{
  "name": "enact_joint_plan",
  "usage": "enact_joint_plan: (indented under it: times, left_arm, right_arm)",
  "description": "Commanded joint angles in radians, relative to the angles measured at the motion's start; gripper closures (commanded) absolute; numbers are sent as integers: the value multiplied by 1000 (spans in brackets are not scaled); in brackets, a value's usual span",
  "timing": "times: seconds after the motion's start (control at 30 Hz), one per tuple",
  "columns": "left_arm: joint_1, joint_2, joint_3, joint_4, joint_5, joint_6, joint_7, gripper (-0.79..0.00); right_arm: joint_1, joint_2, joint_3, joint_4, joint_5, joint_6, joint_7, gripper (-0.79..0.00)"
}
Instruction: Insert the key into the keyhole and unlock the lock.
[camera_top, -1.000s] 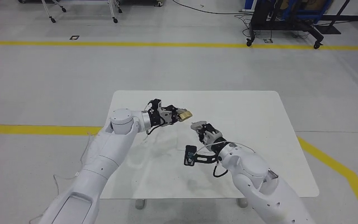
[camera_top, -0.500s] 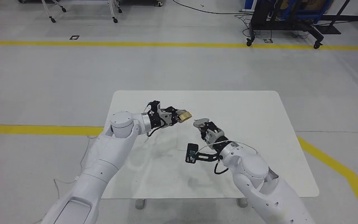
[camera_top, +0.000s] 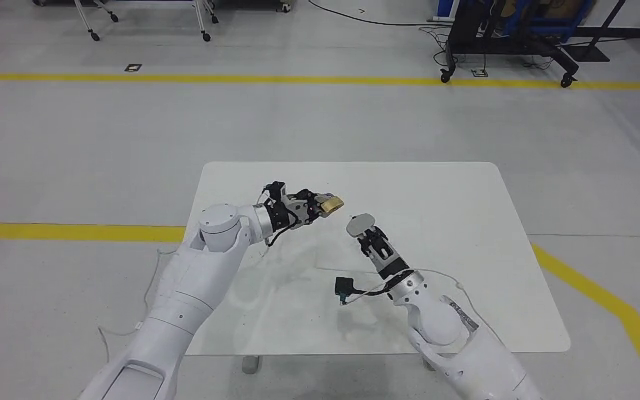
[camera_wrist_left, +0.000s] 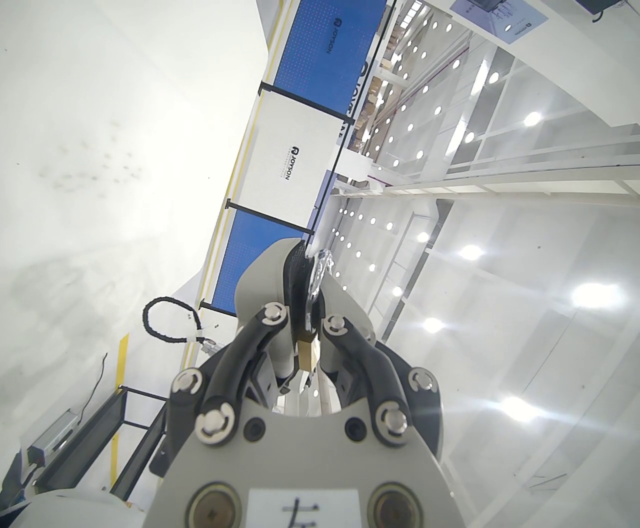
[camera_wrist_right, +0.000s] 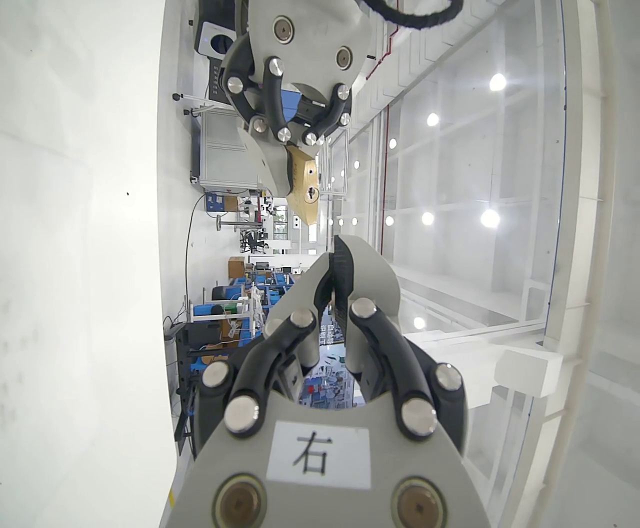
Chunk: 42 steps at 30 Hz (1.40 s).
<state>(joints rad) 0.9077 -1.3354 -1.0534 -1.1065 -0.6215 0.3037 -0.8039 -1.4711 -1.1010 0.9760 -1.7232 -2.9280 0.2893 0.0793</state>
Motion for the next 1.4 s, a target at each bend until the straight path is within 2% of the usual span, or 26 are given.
enact_joint_plan:
  times: [0.0,0.07,0.2,0.3,0.4,0.53,0.7,1.17,1.37]
  left_arm:
    - [0,0,0,0,0,0,0,0]
    - [3,0,1,-2,2,-3,5,0]
    - [32,3,9,-66,64,-55,62,0]
    - [55,7,7,-107,106,-90,88,0]
    - [75,11,-7,-135,112,-117,101,0]
    - [93,18,-24,-161,128,-150,94,0]
    - [119,24,-30,-202,198,-204,134,0]
    - [153,28,-28,-252,248,-212,172,0]
    - [154,23,-33,-222,155,-138,145,0]
  right_arm:
    - [0,0,0,0,1,0,-1,0]
    - [0,0,0,0,1,0,-1,0]
    - [0,0,-1,1,-5,-3,-4,0]
    - [10,-2,-18,-1,-87,-44,-26,0]
    - [12,-8,-33,-6,-111,-29,-16,0]
    - [15,-11,-40,-1,-144,-10,18,0]
    - [58,4,-95,6,-144,-48,90,0]
    - [140,23,-248,31,-144,-81,291,0]
    - [125,28,-247,7,-137,-77,299,0]
